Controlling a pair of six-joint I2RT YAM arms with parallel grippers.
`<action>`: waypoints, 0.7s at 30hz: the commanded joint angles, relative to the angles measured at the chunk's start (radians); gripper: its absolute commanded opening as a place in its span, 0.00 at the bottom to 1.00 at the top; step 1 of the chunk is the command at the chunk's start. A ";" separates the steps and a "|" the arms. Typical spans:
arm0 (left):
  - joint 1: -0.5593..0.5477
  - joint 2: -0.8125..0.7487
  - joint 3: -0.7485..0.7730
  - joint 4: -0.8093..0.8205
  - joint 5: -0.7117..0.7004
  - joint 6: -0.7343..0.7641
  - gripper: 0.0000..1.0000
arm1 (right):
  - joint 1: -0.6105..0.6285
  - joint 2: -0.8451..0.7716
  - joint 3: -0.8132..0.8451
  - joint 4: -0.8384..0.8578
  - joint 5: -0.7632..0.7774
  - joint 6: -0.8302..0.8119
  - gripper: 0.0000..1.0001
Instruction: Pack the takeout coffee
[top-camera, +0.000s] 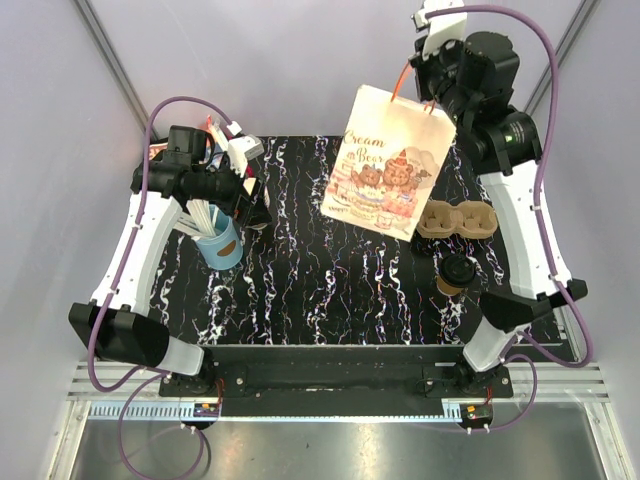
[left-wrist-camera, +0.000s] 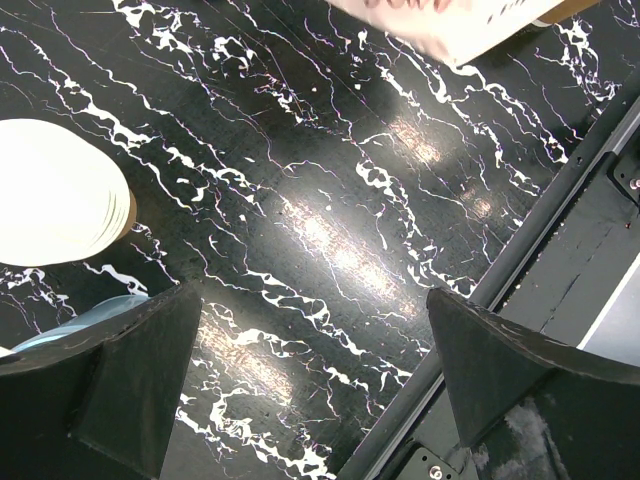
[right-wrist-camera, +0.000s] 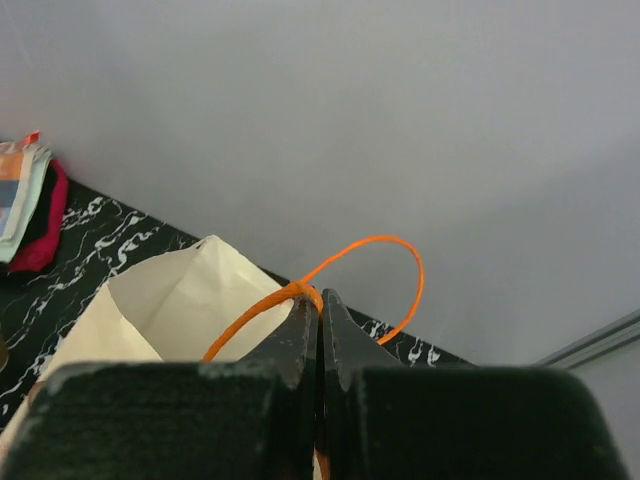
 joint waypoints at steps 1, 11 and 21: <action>0.004 -0.043 0.031 0.024 0.024 -0.009 0.99 | 0.011 -0.077 -0.100 -0.011 0.004 0.058 0.00; 0.005 -0.040 0.036 0.024 0.041 -0.011 0.99 | 0.035 -0.135 -0.321 0.042 0.013 0.094 0.00; 0.004 -0.041 0.033 0.024 0.051 -0.011 0.99 | 0.158 -0.123 -0.444 0.095 0.090 0.077 0.00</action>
